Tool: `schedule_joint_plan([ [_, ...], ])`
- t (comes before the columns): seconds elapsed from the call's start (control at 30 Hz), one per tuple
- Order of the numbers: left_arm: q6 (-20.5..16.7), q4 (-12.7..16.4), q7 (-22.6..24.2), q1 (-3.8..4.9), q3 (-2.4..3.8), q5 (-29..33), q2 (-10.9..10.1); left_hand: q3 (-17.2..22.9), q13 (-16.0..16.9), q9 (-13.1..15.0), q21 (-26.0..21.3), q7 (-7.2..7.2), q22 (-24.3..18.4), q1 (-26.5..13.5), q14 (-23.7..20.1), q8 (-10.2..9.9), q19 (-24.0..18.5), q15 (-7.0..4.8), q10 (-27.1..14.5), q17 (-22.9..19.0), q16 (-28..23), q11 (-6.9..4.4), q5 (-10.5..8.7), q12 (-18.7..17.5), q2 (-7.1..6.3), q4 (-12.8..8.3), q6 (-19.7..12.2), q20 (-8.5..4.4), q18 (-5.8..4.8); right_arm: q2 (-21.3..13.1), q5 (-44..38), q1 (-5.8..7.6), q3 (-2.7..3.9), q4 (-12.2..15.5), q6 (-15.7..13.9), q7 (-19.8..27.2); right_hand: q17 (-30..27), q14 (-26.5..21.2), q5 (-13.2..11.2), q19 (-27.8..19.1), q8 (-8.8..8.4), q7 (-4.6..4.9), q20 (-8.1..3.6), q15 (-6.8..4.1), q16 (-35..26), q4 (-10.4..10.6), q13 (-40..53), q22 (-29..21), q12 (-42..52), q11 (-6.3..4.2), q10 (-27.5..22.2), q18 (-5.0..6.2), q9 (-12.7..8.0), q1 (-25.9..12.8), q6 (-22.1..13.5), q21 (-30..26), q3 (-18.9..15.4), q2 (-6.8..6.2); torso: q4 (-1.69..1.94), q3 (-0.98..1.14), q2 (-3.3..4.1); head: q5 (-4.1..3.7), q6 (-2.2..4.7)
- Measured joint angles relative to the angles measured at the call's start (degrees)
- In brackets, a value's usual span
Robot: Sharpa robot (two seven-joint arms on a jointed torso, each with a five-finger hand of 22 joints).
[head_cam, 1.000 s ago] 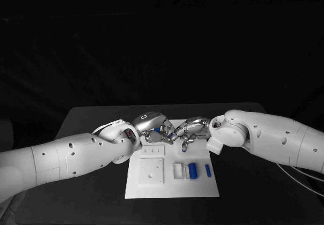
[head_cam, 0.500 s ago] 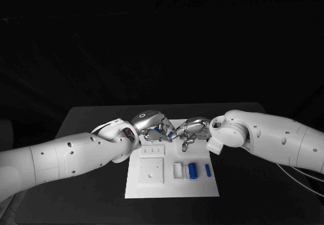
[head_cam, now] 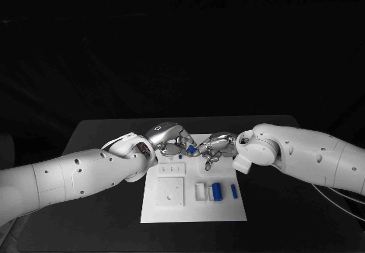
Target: Assemble the parts on the task board
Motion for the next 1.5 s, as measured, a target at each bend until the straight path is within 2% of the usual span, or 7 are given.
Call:
schedule_joint_plan([
  [0.17,0.0,-0.1,-0.1,0.0,0.0,0.1,0.0,0.0,0.0,0.0,0.0,0.03,0.0,0.0,0.0,0.0,0.0,-0.02,0.0,0.0,0.0,0.0,0.0,0.0,0.01,0.0,0.0,0.0,0.0,0.0,0.0,-0.02,0.0,0.1,0.0,0.1,-0.1,0.0,0.0,0.0,0.0,0.0,0.02,0.0,0.0,0.4,-0.1,-0.1,0.0,0.0,0.0,0.0,0.0,0.0,0.0,-0.2,-0.4,0.0,0.0,0.02,0.0,0.04,-0.01],
  [0.4,0.1,-0.1,-0.2,0.01,0.0,0.3,0.0,0.0,0.0,0.0,0.0,0.09,0.0,0.0,0.0,0.0,0.0,-0.02,0.0,0.0,0.0,0.01,-0.01,0.0,0.01,0.0,0.0,0.0,0.0,-0.2,0.5,-0.03,-0.02,0.1,-1.0,1.1,-2.2,-1.6,1.4,0.8,-0.01,0.61,0.79,0.4,-2.3,2.2,-1.0,-2.2,-0.2,0.52,-0.9,-0.03,0.0,-0.7,-2.7,-3.1,-7.3,-0.75,0.01,0.02,0.01,-0.01,-0.07],
  [0.63,0.1,-0.1,-0.2,0.01,0.0,0.4,0.0,0.0,0.0,0.0,0.0,0.1,0.0,0.0,0.0,-0.1,0.2,-0.02,0.0,-0.1,0.0,0.01,-0.1,0.0,0.0,0.0,0.0,-0.21,0.0,-0.2,1.1,-0.03,-0.01,0.1,-2.2,2.2,-3.0,-1.8,1.4,1.5,-0.01,0.62,0.8,0.59,-2.6,2.4,-1.8,-3.5,-0.3,0.52,-0.9,-0.02,0.0,0.2,-2.7,-4.4,-9.6,0.24,-0.01,0.02,0.0,-0.03,-0.1],
  [0.9,0.1,-0.1,-0.2,0.01,0.0,0.5,0.0,-0.1,-0.1,0.0,-0.3,0.21,0.0,0.0,0.0,0.0,0.2,-0.02,0.0,-0.1,0.0,0.02,0.07,0.0,-0.05,0.0,-0.1,-0.21,0.0,-0.2,1.5,-0.03,-0.01,0.1,-2.7,2.9,-2.9,-2.0,1.3,1.5,-0.01,0.25,0.8,0.38,-2.2,1.0,-2.1,-3.2,-0.3,0.32,-1.1,-0.02,0.0,0.8,-1.8,-4.4,-7.1,0.76,-0.01,0.02,-0.02,-0.12,-0.04],
  [1.03,0.2,-0.1,-0.2,0.01,0.0,0.6,0.0,-0.1,-0.1,0.0,-0.3,0.22,0.0,0.1,0.0,0.0,0.2,-0.02,0.0,0.0,0.0,0.02,0.07,0.0,-0.08,0.0,-0.1,-0.2,0.0,-0.2,1.6,-0.03,-0.01,0.1,-2.7,3.1,-2.4,-1.8,-2.3,1.4,-0.05,-0.39,0.76,0.18,-1.4,-0.4,-2.2,-2.3,-0.3,0.28,-1.1,-0.02,0.2,2.2,1.2,-3.5,-4.0,2.21,0.0,0.03,-0.02,-0.13,-0.02],
  [1.2,0.2,0.0,-0.1,0.02,0.03,0.7,0.1,-0.1,-0.1,0.0,-0.3,0.18,0.0,0.0,0.0,0.0,0.2,-0.02,0.0,0.0,0.0,0.02,0.05,0.0,-0.16,0.0,-0.1,-0.2,0.0,-0.2,1.5,-0.06,-0.03,-0.1,-2.8,3.1,-1.9,-1.5,-4.1,0.2,-0.4,-1.16,-0.17,-0.08,-0.9,-1.6,-2.6,0.1,-0.3,-0.38,-0.4,-0.02,0.2,2.3,4.3,-1.3,0.5,2.27,-0.01,0.02,-0.02,-0.14,-0.01],
  [1.5,0.2,0.0,0.0,0.02,0.02,0.8,0.2,0.1,-0.1,0.1,-0.3,0.1,0.0,-0.1,0.0,0.0,0.2,-0.02,0.0,0.0,0.0,0.03,0.02,0.0,-0.36,0.0,0.0,-0.2,0.0,-0.2,1.3,-0.06,-0.03,0.0,-2.9,3.2,-1.0,-1.2,-6.8,-0.5,-0.28,-1.4,-0.52,-0.44,0.0,-1.5,-2.6,2.4,-0.3,-0.91,0.4,-0.02,0.7,2.3,5.3,0.0,3.7,2.26,-0.01,0.01,-0.02,-0.15,-0.01],
])
